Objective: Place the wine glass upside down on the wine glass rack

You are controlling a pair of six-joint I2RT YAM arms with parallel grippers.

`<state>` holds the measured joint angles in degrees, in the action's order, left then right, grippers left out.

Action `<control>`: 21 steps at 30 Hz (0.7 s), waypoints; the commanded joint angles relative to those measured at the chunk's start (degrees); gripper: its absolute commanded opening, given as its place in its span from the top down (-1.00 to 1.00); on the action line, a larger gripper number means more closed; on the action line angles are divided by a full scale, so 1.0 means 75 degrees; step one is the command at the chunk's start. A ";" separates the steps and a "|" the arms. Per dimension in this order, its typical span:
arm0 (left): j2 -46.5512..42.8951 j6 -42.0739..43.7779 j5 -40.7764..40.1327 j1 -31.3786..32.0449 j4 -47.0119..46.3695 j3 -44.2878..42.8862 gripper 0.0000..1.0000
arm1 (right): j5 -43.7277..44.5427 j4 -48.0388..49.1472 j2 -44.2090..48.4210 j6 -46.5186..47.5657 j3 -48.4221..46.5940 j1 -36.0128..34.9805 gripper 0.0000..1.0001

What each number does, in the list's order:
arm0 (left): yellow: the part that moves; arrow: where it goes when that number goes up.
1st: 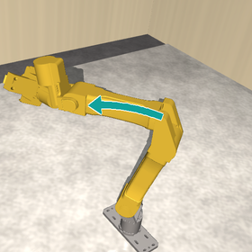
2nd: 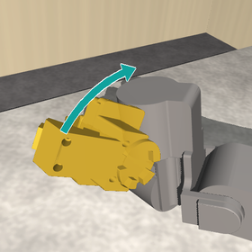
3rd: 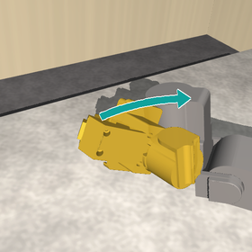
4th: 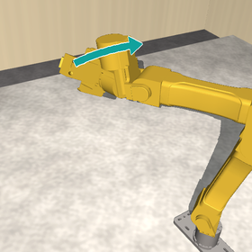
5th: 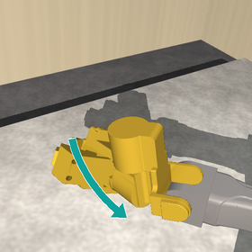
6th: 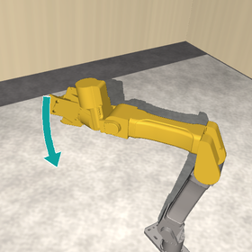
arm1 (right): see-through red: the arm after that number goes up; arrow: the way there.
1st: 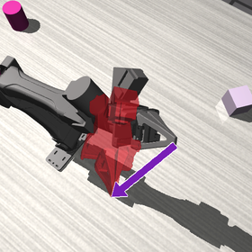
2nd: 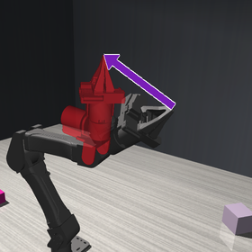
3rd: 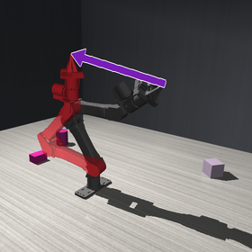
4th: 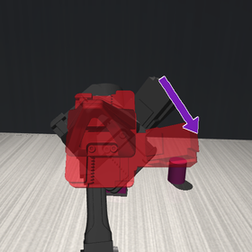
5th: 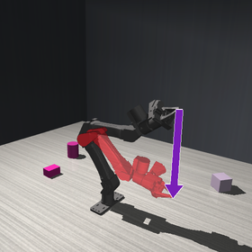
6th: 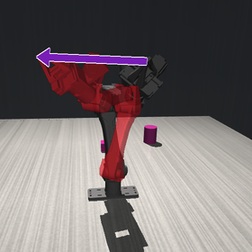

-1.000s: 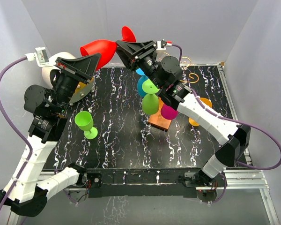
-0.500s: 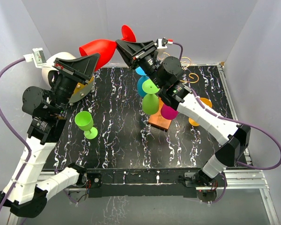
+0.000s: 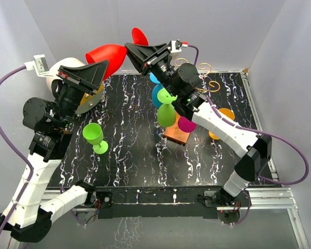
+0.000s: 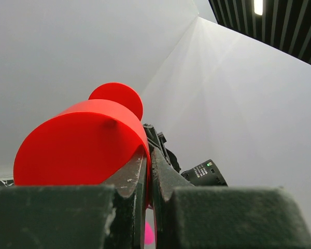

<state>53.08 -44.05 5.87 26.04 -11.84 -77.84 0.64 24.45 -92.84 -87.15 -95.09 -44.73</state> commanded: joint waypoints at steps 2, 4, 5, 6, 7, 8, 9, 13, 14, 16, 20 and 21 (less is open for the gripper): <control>-0.0104 -0.0148 0.0254 -0.0004 -0.0170 0.0136 1.00 | -0.0227 0.0622 -0.0066 -0.0069 -0.0389 -0.0036 0.68; -0.0120 -0.0175 0.0269 -0.0004 -0.0131 0.0137 1.00 | -0.0134 0.0620 -0.0026 0.0033 -0.0355 -0.0036 0.76; -0.0142 -0.0198 0.0257 -0.0004 -0.0097 0.0146 1.00 | -0.0117 0.0640 -0.0004 0.0119 -0.0343 -0.0036 0.97; -0.0174 -0.0248 0.0232 -0.0004 -0.0068 0.0157 1.00 | -0.0104 0.0659 0.0010 0.0204 -0.0338 -0.0036 1.00; -0.0226 -0.0320 0.0201 -0.0004 -0.0044 0.0204 1.00 | -0.0096 0.0692 0.0025 0.0322 -0.0336 -0.0036 1.00; -0.0291 -0.0403 0.0177 -0.0004 -0.0025 0.0252 0.89 | -0.0103 0.0769 0.0035 0.0441 -0.0326 -0.0036 1.00; -0.0348 -0.0449 0.0146 -0.0004 0.0017 0.0293 0.73 | -0.0103 0.0878 0.0044 0.0573 -0.0294 -0.0036 1.00; -0.0573 -0.0676 -0.0156 -0.0003 0.0595 0.0313 -0.06 | -0.0019 0.1122 0.0224 0.1274 -0.0075 -0.0030 1.00; -0.0609 -0.0687 -0.0184 -0.0003 0.0786 0.0292 -0.17 | 0.0019 0.1164 0.0284 0.1515 0.0007 -0.0032 1.00; -0.0777 -0.0623 -0.0275 -0.0004 0.1160 0.0309 -0.29 | 0.0084 0.1199 0.0435 0.2060 0.0136 -0.0036 1.00; -0.1315 -0.0524 -0.0524 -0.0004 0.1543 0.0688 -0.39 | 0.0129 0.1242 0.0866 0.3276 0.0592 -0.0036 1.00; -0.1451 -0.0422 -0.0569 -0.0004 0.1631 0.0752 -0.40 | 0.0143 0.1255 0.1012 0.3565 0.0758 -0.0036 1.00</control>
<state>46.33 -48.42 3.62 26.00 -2.87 -73.89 0.86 29.04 -91.29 -71.72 -91.81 -44.73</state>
